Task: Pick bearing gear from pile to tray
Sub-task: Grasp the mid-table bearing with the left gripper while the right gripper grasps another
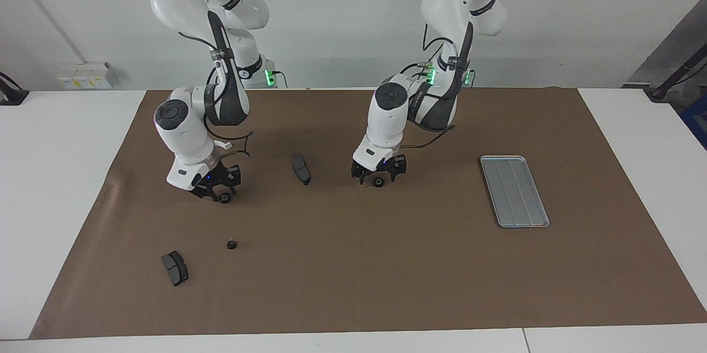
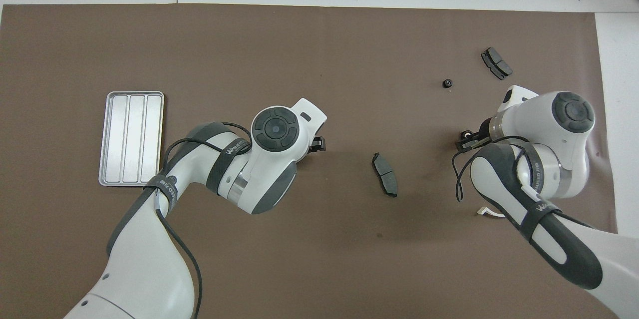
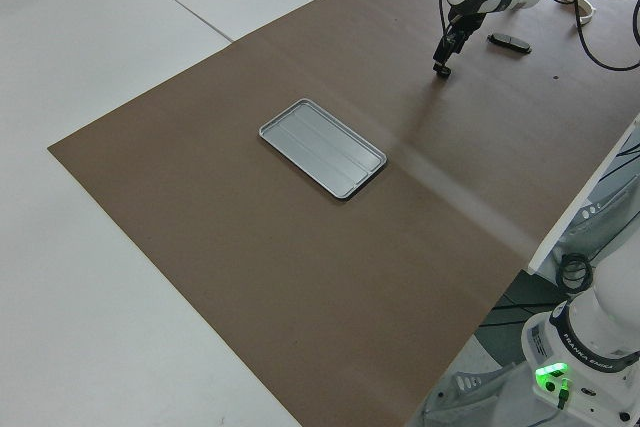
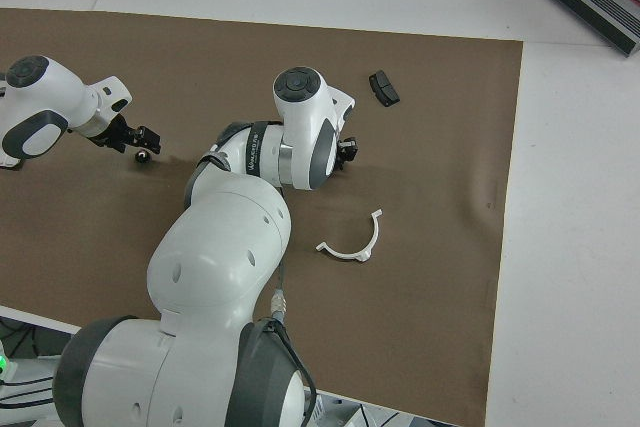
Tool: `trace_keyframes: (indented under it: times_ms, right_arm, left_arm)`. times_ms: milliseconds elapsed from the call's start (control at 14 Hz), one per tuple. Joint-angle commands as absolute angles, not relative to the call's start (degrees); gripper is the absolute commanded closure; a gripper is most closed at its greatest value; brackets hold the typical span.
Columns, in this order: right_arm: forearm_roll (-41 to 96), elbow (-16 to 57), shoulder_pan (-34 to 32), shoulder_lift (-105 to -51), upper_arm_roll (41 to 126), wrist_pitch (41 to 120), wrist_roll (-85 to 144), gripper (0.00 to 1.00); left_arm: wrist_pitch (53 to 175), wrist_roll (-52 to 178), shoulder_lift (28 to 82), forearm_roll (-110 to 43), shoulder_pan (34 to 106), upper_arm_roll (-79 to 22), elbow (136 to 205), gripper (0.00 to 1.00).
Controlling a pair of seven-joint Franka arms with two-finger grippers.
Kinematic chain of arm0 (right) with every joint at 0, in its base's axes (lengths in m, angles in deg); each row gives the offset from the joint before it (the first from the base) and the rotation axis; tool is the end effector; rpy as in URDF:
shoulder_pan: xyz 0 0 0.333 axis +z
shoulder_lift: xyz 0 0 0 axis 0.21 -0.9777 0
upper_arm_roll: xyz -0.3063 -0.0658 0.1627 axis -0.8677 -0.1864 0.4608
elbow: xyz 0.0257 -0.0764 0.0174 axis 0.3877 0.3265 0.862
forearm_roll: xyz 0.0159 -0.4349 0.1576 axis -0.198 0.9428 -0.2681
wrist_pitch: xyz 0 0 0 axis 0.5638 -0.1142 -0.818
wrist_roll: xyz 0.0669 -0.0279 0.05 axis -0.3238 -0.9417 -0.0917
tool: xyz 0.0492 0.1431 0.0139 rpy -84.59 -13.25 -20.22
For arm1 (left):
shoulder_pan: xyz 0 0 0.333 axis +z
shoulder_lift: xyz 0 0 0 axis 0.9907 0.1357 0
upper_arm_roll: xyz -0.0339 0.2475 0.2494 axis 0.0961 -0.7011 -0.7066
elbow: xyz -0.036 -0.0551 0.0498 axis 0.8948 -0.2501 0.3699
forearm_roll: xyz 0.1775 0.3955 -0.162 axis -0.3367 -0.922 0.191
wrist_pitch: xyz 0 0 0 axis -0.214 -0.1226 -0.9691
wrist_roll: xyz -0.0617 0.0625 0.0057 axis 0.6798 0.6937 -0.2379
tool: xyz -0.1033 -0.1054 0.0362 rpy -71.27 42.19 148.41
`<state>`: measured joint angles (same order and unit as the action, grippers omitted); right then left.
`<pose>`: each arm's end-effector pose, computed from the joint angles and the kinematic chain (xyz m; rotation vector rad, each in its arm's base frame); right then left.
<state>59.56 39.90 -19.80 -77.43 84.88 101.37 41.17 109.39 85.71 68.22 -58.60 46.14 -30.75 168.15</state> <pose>0.6297 0.0109 0.2246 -3.0663 -0.5743 -0.0348 0.5714 -0.4275 0.2494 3.0996 0.0392 0.0663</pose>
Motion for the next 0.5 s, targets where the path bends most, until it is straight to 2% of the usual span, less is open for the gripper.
trace_keyframes:
  times_ms: [0, 71, 143, 214, 285, 428]
  right_arm:
    - [58.3, 41.7, -20.5, -75.8, 85.3, 102.4, 42.6, 0.51]
    - [58.3, 41.7, -20.5, -75.8, 85.3, 102.4, 42.5, 0.56]
    - [58.3, 41.7, -20.5, -75.8, 85.2, 102.4, 42.5, 0.69]
    - [58.3, 41.7, -20.5, -75.8, 85.3, 102.4, 42.1, 0.95]
    - [58.3, 41.6, -20.4, -75.8, 85.3, 102.4, 41.4, 1.0]
    - [58.3, 40.8, -19.9, -76.0, 85.3, 101.9, 39.9, 1.0]
  left_arm:
    - [113.8, 86.9, 67.1, -58.3, 45.1, -31.7, 171.9, 0.07]
    - [113.9, 86.9, 67.1, -58.3, 45.1, -31.7, 172.2, 0.12]
    - [113.9, 86.9, 67.1, -58.3, 45.1, -31.7, 172.5, 0.15]
    - [113.9, 86.9, 67.0, -58.3, 45.0, -31.7, 172.6, 0.19]
    - [113.9, 86.9, 67.0, -58.3, 45.0, -31.6, 172.7, 0.22]
    - [113.7, 86.8, 66.9, -58.3, 44.6, -31.7, 172.7, 0.3]
